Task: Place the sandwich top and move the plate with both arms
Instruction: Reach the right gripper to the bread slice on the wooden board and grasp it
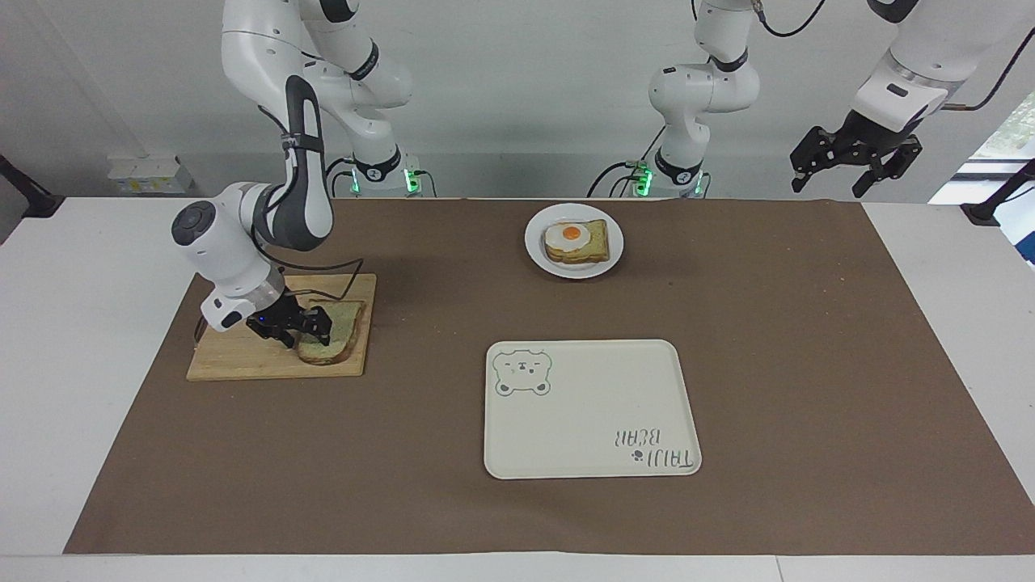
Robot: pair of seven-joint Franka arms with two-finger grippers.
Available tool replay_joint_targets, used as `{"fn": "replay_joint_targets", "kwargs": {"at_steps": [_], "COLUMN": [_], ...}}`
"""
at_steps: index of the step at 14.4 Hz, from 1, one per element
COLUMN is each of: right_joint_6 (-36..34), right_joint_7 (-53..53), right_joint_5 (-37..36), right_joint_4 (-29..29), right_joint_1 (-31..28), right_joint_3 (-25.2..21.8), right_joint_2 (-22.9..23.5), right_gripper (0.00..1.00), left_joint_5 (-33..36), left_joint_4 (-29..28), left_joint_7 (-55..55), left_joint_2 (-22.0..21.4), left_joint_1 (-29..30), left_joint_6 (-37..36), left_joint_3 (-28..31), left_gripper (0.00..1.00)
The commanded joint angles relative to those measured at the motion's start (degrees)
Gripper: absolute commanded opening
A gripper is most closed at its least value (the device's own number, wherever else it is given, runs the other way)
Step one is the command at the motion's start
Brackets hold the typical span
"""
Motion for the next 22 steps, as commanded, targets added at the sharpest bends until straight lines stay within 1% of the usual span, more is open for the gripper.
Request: {"fn": "replay_joint_targets", "kwargs": {"at_steps": [1,4,7,9,13,16,22], "right_joint_6": [1.23,1.23,1.23,1.15,-1.13,-2.36,-11.5], "right_joint_7": [-1.93,-1.49,-0.96,-0.87,-3.06,-3.6,-5.53], "right_joint_5": [1.52,1.52,4.41,4.42,4.33,3.28,1.97], "right_joint_4": [-0.56,-0.56,-0.56,-0.39,2.69,4.09,7.09], "right_joint_1": [-1.0,-1.09,-1.79,-1.97,-2.49,-2.4,-2.23], "right_joint_3": [0.47,0.47,0.38,0.38,0.29,0.12,-0.15], "right_joint_2": [0.32,0.4,1.63,1.9,2.69,1.81,-2.49], "right_gripper": [0.38,0.0,0.0,0.0,0.0,0.0,0.0], "left_joint_5": [-0.49,-0.49,-0.49,-0.49,-0.49,-0.49,-0.49], "left_joint_4": [0.33,0.33,0.33,0.33,0.33,0.33,0.33], "left_joint_7": [0.03,0.11,0.11,0.03,0.11,0.03,0.11], "left_joint_2": [-0.2,-0.2,-0.2,-0.2,-0.2,-0.2,-0.29], "left_joint_1": [0.33,0.33,0.33,0.33,0.33,0.33,0.33], "left_joint_6": [-0.81,-0.81,-0.81,-0.81,-0.81,-0.81,-0.81], "left_joint_3": [0.0,0.0,0.0,0.0,0.0,0.0,0.0], "left_gripper": [1.0,1.0,1.0,1.0,1.0,1.0,1.0]}}
